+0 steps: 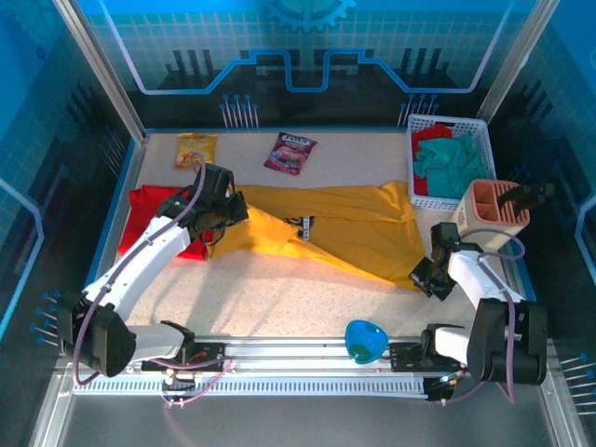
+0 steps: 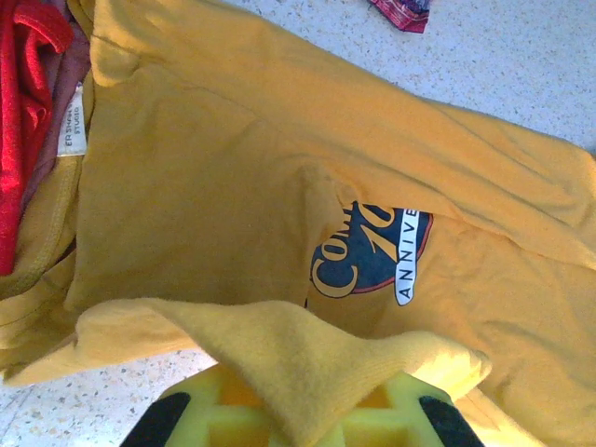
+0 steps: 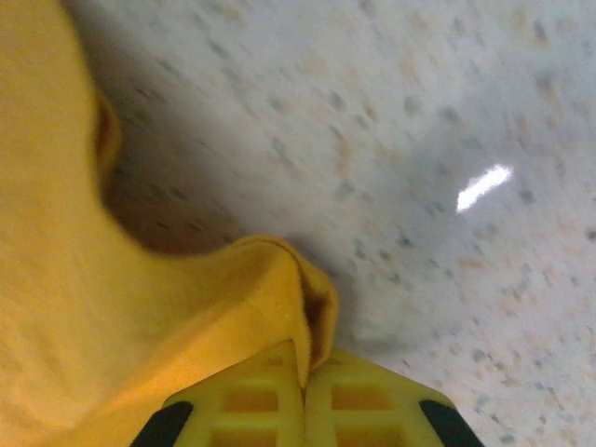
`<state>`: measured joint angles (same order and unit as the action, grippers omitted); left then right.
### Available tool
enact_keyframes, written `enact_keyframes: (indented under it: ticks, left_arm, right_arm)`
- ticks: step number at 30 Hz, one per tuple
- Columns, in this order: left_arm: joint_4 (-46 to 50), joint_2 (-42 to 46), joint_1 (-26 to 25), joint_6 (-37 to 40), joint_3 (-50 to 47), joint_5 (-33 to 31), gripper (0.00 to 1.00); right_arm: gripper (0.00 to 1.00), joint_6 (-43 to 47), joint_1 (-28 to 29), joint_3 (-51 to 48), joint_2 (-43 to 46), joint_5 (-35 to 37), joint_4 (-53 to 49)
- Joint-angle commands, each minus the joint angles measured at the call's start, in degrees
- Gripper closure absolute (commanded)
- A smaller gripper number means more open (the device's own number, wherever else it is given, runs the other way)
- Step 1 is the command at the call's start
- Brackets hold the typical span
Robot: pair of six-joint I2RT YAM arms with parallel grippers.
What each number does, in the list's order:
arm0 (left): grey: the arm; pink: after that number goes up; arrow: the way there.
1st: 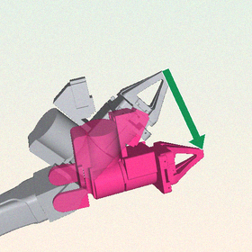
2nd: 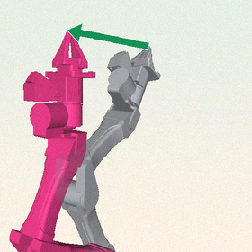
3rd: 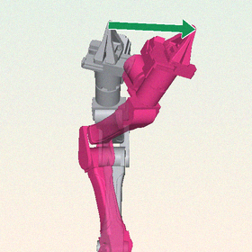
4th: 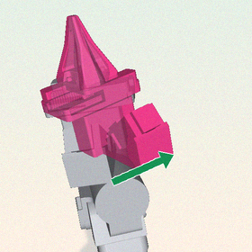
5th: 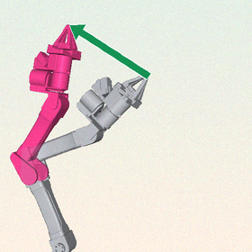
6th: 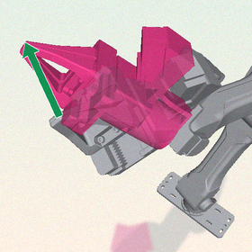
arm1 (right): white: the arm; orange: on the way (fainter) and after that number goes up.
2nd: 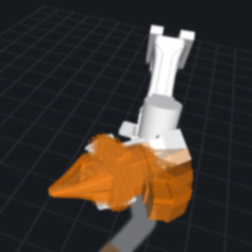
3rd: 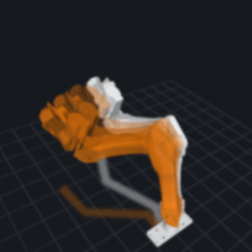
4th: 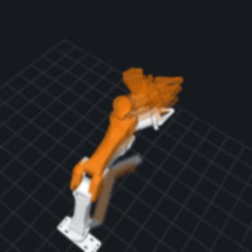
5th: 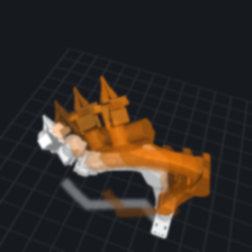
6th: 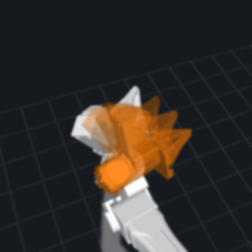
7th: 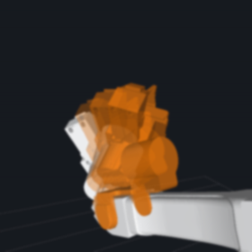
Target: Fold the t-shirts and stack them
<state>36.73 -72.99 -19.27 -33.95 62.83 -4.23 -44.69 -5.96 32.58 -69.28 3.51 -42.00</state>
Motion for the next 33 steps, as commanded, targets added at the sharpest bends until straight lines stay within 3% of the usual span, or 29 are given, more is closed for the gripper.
enact_keyframes:
  ticks: [1, 7, 21, 33]
  left_arm:
    - [3.12, 2.75, 0.59, 1.79, -0.72, -1.22, 1.0]
    - [4.67, 3.23, 0.7, 2.57, -0.62, -2.79, 1.0]
    - [2.28, -2.08, 4.3, 5.01, 4.38, -2.76, 1.0]
    - [-1.77, -7.14, 5.99, 5.57, 4.59, -2.65, 1.0]
  right_arm:
    - [1.0, 1.26, 0.68, 2.92, -0.15, 0.22, 2.39]
    - [1.0, 1.1, 0.6, 7.88, -1.34, -3.2, 1.02]
    - [1.0, 4.78, 0.5, 23.64, -14.98, -6.76, -0.19]
    - [1.0, -0.66, 0.13, 21.95, -16.74, -5.78, 8.44]
